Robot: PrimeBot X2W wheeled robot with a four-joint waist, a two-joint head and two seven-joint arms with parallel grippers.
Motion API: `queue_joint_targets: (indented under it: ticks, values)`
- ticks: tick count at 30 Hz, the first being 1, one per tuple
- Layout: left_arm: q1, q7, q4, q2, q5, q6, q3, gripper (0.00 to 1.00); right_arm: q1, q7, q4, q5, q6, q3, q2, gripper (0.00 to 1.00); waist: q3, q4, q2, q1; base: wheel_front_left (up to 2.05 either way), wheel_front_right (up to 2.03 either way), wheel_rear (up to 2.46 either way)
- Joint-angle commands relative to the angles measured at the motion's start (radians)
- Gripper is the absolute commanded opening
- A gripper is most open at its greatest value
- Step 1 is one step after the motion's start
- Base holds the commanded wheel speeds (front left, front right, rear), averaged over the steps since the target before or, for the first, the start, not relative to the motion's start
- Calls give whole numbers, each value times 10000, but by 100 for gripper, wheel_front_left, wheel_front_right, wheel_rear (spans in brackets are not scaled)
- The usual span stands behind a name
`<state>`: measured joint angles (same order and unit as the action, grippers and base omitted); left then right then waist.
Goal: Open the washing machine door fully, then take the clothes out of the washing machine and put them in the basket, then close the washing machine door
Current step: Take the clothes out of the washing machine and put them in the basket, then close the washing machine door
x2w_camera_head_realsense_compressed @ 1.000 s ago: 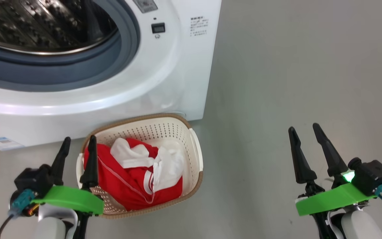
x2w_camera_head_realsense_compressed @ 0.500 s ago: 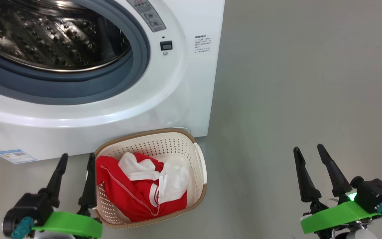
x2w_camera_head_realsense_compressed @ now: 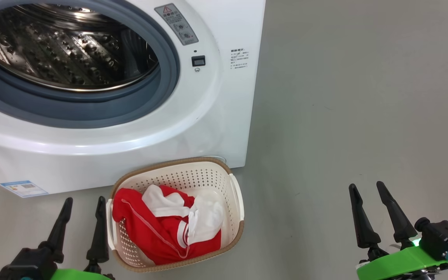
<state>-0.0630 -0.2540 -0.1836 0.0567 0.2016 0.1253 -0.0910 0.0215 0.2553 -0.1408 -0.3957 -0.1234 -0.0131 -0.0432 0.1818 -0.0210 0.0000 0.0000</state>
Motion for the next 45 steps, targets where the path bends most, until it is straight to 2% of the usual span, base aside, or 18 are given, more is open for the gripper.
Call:
queue_joint_targets:
  ticks: [1, 28, 45]
  values:
    - [-18, -78, 294, 104, -54, 54, -354, 100, 56, 65, 250, 100, -73, -188, -70, 100, -26, -5, 0, 0, 0, 0, 0]
    - [-195, -78, 297, 23, -43, 54, -342, 100, -21, 65, 304, 104, -73, -124, -70, 100, 108, 17, 0, 0, -3, 3, 0]
    - [-255, -78, 348, 57, 19, 54, -339, 100, -84, 65, 326, 69, -73, -95, -70, 100, 217, 62, 0, 0, -107, 107, 0]
